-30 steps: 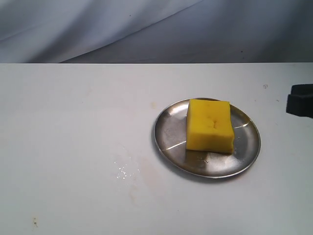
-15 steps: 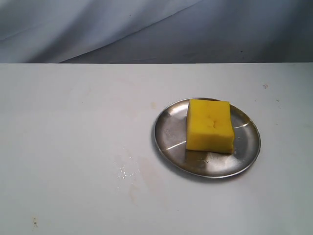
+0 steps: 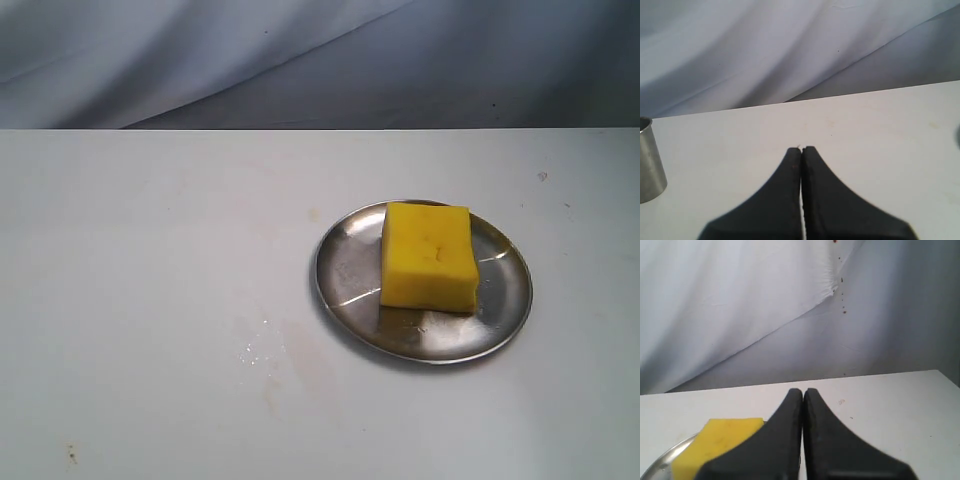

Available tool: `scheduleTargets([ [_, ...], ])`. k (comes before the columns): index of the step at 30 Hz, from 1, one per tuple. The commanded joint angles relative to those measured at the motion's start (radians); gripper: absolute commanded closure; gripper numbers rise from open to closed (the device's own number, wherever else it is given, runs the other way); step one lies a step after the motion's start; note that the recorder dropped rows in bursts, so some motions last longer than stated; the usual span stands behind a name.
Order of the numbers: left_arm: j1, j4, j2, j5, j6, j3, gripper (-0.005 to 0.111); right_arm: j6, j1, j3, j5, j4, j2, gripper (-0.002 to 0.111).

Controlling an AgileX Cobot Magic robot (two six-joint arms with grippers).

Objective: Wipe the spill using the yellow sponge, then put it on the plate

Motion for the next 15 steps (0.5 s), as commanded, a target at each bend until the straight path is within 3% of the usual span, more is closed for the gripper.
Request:
scheduleTargets([
  [1, -0.001, 0.001, -0.003, -0.007, -0.002, 0.005, 0.107, -0.021, -0.008, 0.006, 0.05, -0.029, -0.036, 0.108],
  [15, -0.001, 0.001, -0.003, -0.007, -0.002, 0.005, 0.107, -0.036, -0.008, 0.006, 0.054, -0.029, -0.036, 0.108],
])
